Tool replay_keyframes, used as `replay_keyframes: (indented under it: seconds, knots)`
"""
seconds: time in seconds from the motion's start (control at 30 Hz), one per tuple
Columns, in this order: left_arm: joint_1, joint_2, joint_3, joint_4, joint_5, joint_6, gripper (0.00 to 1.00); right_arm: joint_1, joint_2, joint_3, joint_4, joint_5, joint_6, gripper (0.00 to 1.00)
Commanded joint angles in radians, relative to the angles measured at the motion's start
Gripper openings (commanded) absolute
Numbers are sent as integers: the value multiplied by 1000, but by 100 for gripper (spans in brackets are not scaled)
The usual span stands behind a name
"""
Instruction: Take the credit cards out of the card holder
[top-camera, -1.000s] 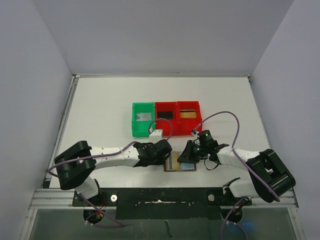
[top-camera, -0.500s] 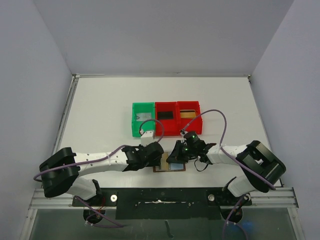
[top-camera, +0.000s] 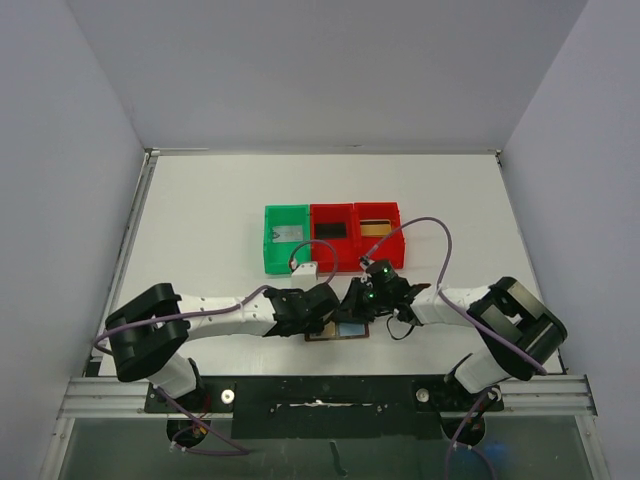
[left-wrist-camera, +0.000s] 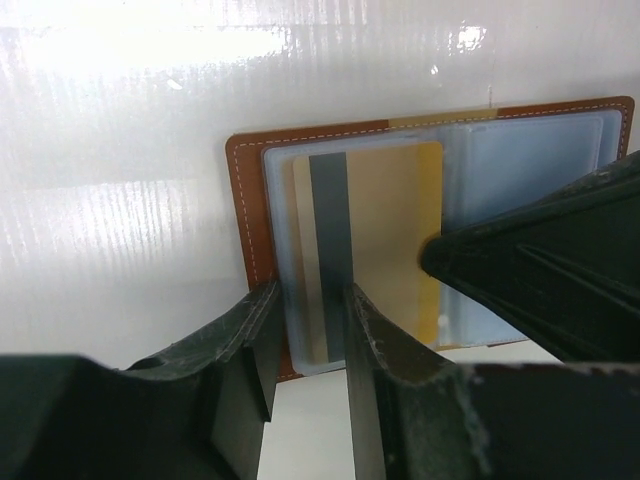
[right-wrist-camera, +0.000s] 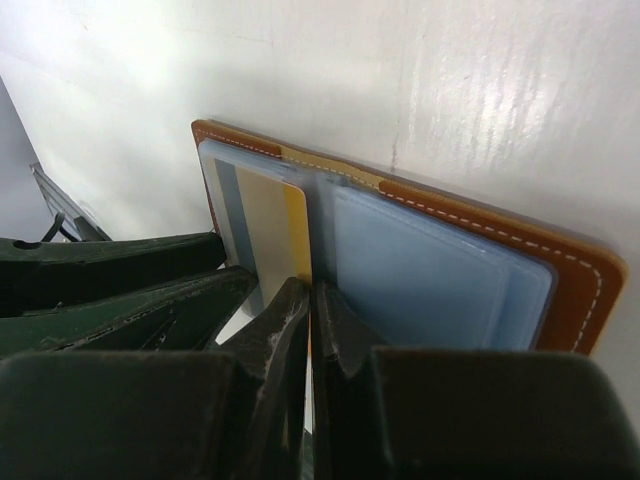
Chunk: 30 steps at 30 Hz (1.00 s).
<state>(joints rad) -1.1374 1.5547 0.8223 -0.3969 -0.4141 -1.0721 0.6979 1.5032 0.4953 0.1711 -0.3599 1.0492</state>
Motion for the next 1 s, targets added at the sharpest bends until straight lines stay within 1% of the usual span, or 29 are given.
replay_keyframes:
  seconds: [0.0, 0.3, 0.97]
  knots:
    - [-6, 40, 44, -71, -29, -2, 27, -44, -38, -15, -17, -18, -44, 1]
    - [-8, 50, 47, -81, -37, -7, 25, -123, -88, -27, -107, -58, -127, 1]
    - [-15, 36, 59, -76, -40, -3, 24, -156, -169, -55, -182, -12, -144, 2]
